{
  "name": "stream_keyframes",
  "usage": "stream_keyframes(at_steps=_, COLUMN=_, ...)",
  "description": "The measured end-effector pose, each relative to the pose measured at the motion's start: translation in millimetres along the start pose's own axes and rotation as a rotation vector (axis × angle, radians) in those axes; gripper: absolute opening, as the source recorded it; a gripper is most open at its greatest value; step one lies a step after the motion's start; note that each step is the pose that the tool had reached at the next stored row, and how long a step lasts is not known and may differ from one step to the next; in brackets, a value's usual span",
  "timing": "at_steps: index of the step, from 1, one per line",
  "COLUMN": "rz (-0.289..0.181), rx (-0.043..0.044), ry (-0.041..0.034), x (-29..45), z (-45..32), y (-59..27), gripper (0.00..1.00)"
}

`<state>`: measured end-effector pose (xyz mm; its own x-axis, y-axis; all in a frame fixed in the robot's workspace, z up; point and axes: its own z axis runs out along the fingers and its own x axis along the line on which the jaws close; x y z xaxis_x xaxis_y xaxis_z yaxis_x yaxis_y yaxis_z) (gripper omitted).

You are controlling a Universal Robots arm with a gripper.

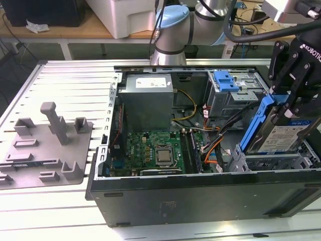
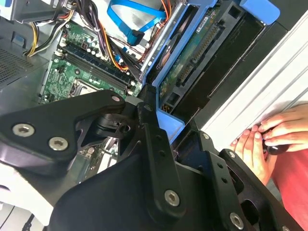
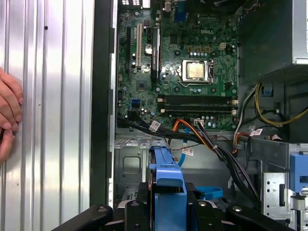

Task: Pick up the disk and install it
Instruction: 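Insert the disk into the insertion slot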

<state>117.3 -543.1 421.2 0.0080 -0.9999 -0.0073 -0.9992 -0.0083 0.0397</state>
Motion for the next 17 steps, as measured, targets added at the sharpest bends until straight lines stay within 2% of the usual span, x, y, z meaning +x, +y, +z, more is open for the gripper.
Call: stream_keyframes(at_steps=17, rz=0.0, rx=0.0, ry=0.0, x=0.0, z=6.4, y=-0.3, gripper=0.37)
